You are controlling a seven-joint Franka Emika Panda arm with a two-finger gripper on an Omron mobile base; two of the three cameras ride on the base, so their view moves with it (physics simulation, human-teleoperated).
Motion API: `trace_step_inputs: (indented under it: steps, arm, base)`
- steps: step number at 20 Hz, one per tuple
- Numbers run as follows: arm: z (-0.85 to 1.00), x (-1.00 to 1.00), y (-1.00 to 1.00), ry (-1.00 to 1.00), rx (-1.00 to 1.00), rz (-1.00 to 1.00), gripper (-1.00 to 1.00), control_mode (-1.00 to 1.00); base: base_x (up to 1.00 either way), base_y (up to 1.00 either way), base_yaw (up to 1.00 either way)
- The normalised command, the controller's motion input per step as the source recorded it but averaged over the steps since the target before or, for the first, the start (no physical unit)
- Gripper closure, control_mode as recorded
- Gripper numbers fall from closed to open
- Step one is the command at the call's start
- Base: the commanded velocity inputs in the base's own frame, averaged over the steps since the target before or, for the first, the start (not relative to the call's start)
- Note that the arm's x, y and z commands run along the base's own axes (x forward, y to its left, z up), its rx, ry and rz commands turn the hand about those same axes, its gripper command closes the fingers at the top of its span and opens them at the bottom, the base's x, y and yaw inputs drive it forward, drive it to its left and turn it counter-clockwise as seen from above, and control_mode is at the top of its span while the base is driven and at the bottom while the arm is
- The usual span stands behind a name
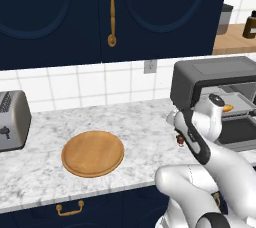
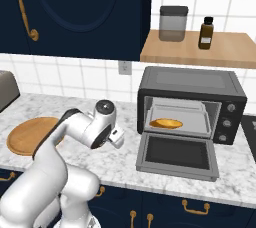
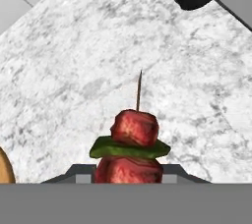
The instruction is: Pick up the kebab skewer and baguette bread, and place them inside the toaster oven. Close the toaster oven door and start by setting the timer.
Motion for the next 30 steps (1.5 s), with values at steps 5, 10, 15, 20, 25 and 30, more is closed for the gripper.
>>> trace_step_inputs:
  steps: [5,10,15,20,25,30]
  arm:
    - [0.0,0.0,-0.72,-0.02,0.07,-0.15,1.0,-1.0]
    - [0.0,0.18,-0.62,-0.01,0.07,-0.14,1.0,-1.0]
    - [0.0,0.3,-0.56,-0.01,0.08,-0.13,1.0,-1.0]
    - [0.02,0.46,-0.49,0.0,0.06,-0.11,1.0,-1.0]
    - [0.0,0.09,-0.72,0.0,0.0,-0.04,1.0,-1.0]
    - [0.09,0.0,-0.73,0.0,0.0,-0.14,1.0,-1.0]
  base:
    - [0.0,0.0,0.0]
    - [0.0,0.0,0.0]
    - [0.0,0.0,0.0]
    - [0.0,0.0,0.0]
    - [0.0,0.0,0.0]
    - [0.0,0.0,0.0]
